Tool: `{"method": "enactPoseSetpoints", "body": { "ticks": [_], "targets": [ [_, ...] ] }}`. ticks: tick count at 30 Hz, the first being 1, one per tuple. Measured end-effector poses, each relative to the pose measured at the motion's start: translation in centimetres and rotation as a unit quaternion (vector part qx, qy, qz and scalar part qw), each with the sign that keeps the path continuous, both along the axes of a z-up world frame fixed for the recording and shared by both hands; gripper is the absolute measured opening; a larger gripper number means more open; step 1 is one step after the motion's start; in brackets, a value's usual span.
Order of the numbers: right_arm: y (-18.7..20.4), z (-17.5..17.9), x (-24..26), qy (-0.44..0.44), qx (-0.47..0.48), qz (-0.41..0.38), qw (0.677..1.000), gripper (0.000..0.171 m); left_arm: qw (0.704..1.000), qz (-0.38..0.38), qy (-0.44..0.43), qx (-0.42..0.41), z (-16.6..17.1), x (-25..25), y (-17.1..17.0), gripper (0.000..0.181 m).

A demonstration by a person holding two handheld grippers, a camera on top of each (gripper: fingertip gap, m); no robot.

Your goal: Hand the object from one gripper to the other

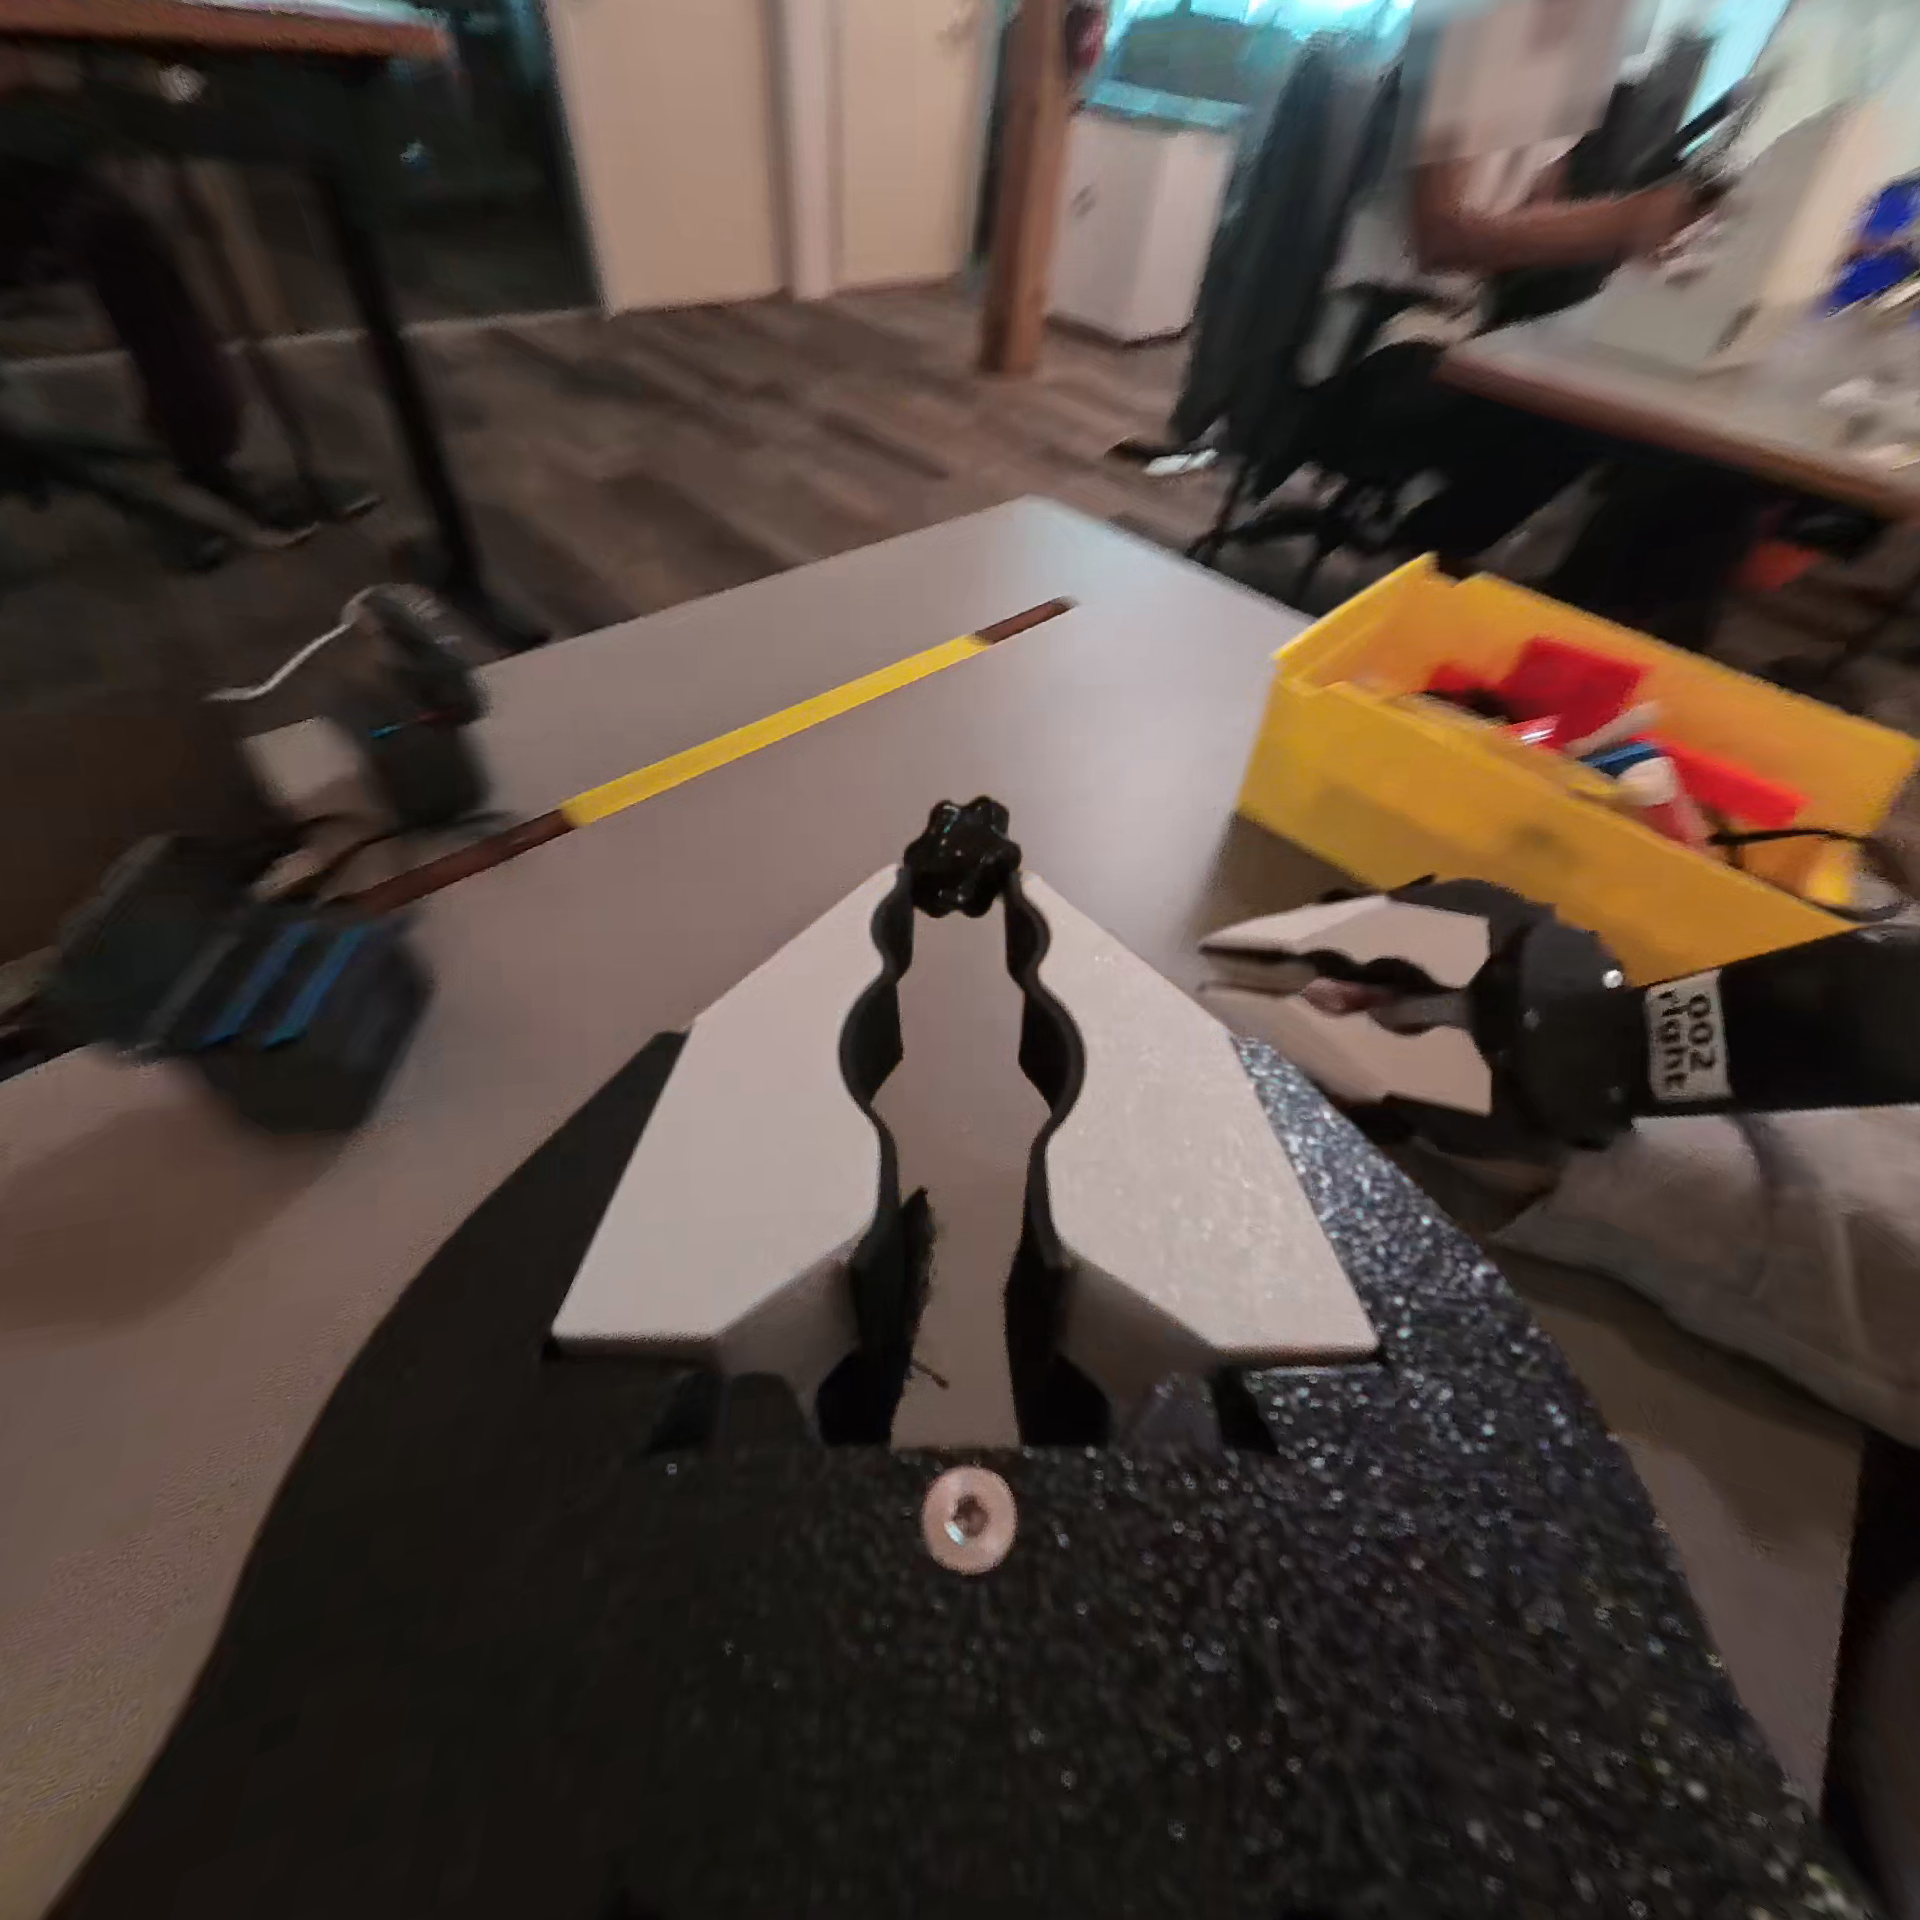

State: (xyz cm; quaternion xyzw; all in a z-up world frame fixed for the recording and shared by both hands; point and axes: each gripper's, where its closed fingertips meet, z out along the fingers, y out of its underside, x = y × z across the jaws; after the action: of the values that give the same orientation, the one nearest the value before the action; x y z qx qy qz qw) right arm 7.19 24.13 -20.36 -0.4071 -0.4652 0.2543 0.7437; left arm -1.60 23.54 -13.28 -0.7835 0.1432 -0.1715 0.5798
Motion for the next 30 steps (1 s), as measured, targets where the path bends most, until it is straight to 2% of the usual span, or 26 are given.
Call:
{"method": "enactPoseSetpoints", "body": {
  "ticks": [4,7,9,10,13,17,23,30],
  "targets": [
    [-1.2,0.2,1.0,0.000,0.025,0.011,1.000,0.011,0.989,-0.065,-0.121,0.054,-3.7,4.6,2.2,0.015],
    [-0.3,0.0,1.0,-0.003,0.020,-0.003,1.000,0.014,0.967,-0.110,-0.222,0.068,-6.3,5.9,2.8,0.015],
    [0.3,-0.2,0.7,-0.008,0.019,-0.009,1.000,0.015,0.946,-0.147,-0.286,0.047,-7.1,6.5,2.6,0.015],
    [0.5,-0.2,0.5,-0.009,0.018,-0.010,1.000,0.015,0.941,-0.173,-0.287,0.041,-7.2,6.9,2.2,0.015],
    [0.4,-0.6,-0.1,-0.022,0.023,-0.008,0.999,0.014,0.954,-0.184,-0.238,0.011,-9.3,7.5,2.0,0.015],
    [-0.2,-1.2,-0.6,-0.051,0.056,-0.009,0.997,0.014,0.931,-0.208,-0.300,0.004,-8.7,8.2,1.7,0.015],
    [0.5,-2.0,-0.8,-0.091,0.088,-0.051,0.991,0.010,0.917,-0.226,-0.329,-0.021,-8.8,8.3,1.4,0.015],
    [0.1,-1.8,-0.8,-0.086,0.093,-0.042,0.991,0.005,0.911,-0.235,-0.338,-0.039,-9.1,8.5,1.3,0.015]
  ]
}}
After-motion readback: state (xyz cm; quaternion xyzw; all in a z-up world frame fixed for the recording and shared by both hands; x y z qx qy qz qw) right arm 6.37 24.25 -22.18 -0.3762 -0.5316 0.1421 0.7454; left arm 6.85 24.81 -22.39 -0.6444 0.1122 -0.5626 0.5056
